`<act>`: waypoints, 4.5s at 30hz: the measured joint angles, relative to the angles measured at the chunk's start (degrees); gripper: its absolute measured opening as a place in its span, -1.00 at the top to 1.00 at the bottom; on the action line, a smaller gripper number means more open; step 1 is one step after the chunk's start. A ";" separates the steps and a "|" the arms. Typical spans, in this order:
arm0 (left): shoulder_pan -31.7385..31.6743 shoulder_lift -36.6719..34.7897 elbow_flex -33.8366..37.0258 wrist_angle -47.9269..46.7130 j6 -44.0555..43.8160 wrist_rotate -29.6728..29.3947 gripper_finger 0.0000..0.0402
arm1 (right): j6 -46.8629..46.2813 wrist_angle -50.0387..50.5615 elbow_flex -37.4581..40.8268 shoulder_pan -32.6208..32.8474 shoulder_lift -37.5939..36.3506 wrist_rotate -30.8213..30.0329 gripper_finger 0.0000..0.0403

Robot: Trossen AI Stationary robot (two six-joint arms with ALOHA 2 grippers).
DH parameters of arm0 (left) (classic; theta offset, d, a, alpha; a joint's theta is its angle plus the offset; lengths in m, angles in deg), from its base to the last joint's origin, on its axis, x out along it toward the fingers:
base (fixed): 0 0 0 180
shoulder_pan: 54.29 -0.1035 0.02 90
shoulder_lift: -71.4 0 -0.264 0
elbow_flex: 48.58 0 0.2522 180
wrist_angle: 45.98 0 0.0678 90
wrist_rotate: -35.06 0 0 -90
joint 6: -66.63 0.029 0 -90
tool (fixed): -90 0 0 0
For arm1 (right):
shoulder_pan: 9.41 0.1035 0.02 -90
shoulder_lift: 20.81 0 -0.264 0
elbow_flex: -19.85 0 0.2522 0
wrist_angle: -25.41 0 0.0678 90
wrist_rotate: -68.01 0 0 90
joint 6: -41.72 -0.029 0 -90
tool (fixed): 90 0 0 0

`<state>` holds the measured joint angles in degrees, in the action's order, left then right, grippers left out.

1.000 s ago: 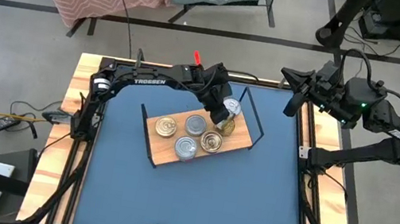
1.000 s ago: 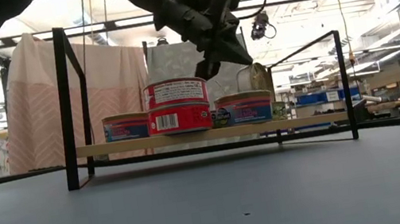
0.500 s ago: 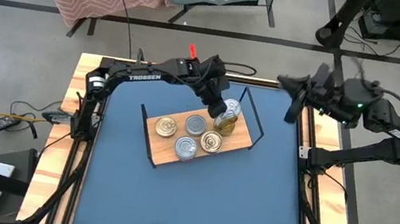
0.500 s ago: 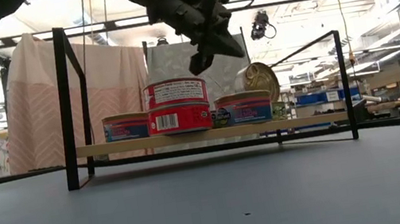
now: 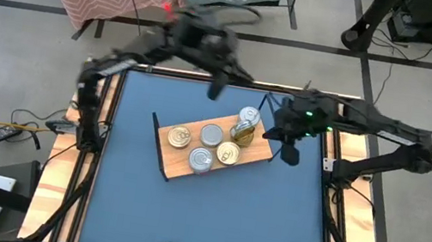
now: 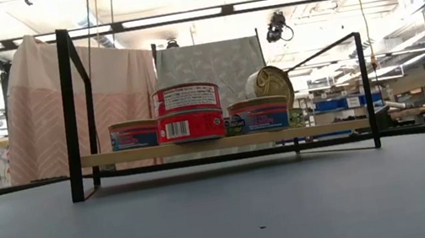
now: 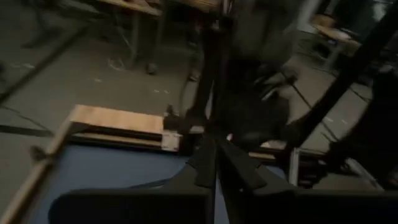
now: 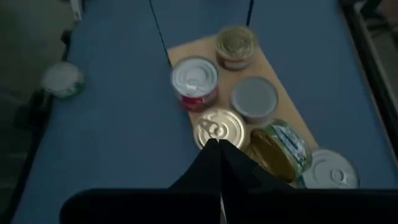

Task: Stack canned seafood by type on shelf
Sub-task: Stack the green tuna can on top of the green tuna can on the shelf

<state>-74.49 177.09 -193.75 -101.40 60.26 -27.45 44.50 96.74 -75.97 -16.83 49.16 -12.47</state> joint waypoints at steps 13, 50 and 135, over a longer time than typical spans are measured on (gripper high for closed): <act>0.62 -21.53 4.21 -5.21 -1.74 -7.52 0.89 | 10.59 3.61 -0.02 -15.20 6.48 13.79 0.60; 3.76 -23.32 4.28 -11.03 -3.89 -5.96 0.88 | 28.62 22.34 -28.55 -14.06 38.09 2.71 -0.56; 3.82 -28.54 4.26 -11.92 -5.91 -1.75 0.88 | -6.41 27.33 -23.96 -24.37 40.50 27.14 0.24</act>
<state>-70.67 148.55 -189.49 -113.32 54.35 -29.21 38.09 124.07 -99.93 -41.20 89.66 14.67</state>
